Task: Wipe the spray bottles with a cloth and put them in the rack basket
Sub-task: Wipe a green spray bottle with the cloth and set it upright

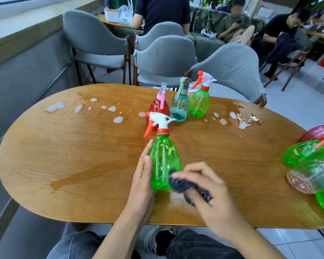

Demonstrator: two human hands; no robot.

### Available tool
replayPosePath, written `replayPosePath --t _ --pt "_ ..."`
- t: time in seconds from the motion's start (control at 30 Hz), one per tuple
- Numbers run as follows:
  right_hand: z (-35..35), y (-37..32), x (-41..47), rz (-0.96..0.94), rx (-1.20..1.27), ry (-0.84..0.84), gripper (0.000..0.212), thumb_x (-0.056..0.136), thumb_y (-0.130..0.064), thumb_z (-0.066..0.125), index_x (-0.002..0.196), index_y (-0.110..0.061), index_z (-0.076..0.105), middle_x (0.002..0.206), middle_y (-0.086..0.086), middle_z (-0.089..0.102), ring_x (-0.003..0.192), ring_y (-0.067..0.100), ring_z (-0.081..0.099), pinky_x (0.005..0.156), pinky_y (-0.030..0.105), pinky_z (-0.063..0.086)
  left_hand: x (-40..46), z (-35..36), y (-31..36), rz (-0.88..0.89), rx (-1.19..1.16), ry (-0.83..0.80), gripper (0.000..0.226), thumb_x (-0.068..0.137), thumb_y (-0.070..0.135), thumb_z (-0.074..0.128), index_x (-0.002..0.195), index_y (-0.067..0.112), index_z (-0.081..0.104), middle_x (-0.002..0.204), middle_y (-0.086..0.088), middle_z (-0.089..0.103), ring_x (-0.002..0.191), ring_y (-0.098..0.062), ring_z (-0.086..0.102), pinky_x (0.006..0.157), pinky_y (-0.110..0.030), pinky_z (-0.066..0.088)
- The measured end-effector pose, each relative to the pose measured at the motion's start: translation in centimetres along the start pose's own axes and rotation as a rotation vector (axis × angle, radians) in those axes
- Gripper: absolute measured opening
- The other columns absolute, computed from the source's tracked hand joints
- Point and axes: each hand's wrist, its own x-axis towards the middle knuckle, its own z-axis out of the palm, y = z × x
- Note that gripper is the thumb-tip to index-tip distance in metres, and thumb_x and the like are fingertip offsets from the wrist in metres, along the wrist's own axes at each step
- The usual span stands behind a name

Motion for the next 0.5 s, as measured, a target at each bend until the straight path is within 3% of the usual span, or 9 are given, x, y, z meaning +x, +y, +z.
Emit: replayPosePath --t 0.07,0.17,0.33,0.43,0.5 --pt "-0.1 0.3 0.8 0.138 0.057 0.211 0.035 0.103 -0.017 0.062 0.123 -0.045 0.070 0.122 -0.016 0.061 0.121 0.011 0.060 0.101 0.018 0.046 0.0 0.0 -0.1 -0.022 -0.028 -0.005 0.086 0.076 0.074 0.081 0.151 0.043 0.052 0.145 -0.002 0.067 0.126 -0.030 0.069 0.080 -0.044 0.061" --pt "0.6 0.6 1.4 0.230 0.112 0.237 0.033 0.104 -0.012 0.061 0.126 -0.036 0.068 0.123 -0.014 0.062 0.123 0.012 0.061 0.105 0.024 0.047 0.1 -0.2 -0.3 -0.063 -0.071 -0.012 0.086 0.069 0.066 0.091 0.141 0.034 0.057 0.131 -0.008 0.071 0.106 -0.031 0.071 0.064 -0.042 0.059" --pt "1.0 0.0 1.6 0.212 0.209 0.144 0.040 0.102 -0.008 0.063 0.124 -0.041 0.069 0.125 -0.014 0.066 0.125 0.012 0.061 0.105 0.024 0.048 0.5 -0.5 -0.7 -0.060 -0.134 -0.043 0.041 0.108 0.045 0.055 0.141 0.022 0.065 0.123 -0.011 0.072 0.093 -0.021 0.069 0.058 -0.028 0.055" --pt "0.0 -0.4 3.6 0.288 0.396 0.251 0.045 0.099 -0.006 0.065 0.118 -0.047 0.070 0.121 -0.018 0.073 0.118 0.004 0.066 0.101 0.023 0.052 0.4 -0.4 -0.4 -0.081 -0.140 -0.066 0.043 0.113 0.041 0.037 0.149 0.033 0.059 0.135 -0.003 0.072 0.102 -0.024 0.075 0.057 -0.035 0.059" --pt "-0.9 -0.5 5.5 0.219 0.289 0.289 0.041 0.100 -0.005 0.066 0.122 -0.040 0.068 0.120 -0.016 0.073 0.118 0.005 0.066 0.103 0.024 0.052 0.3 -0.3 -0.2 -0.088 -0.134 -0.060 0.046 0.112 0.045 0.032 0.152 0.038 0.053 0.141 -0.001 0.069 0.112 -0.027 0.075 0.060 -0.040 0.062"
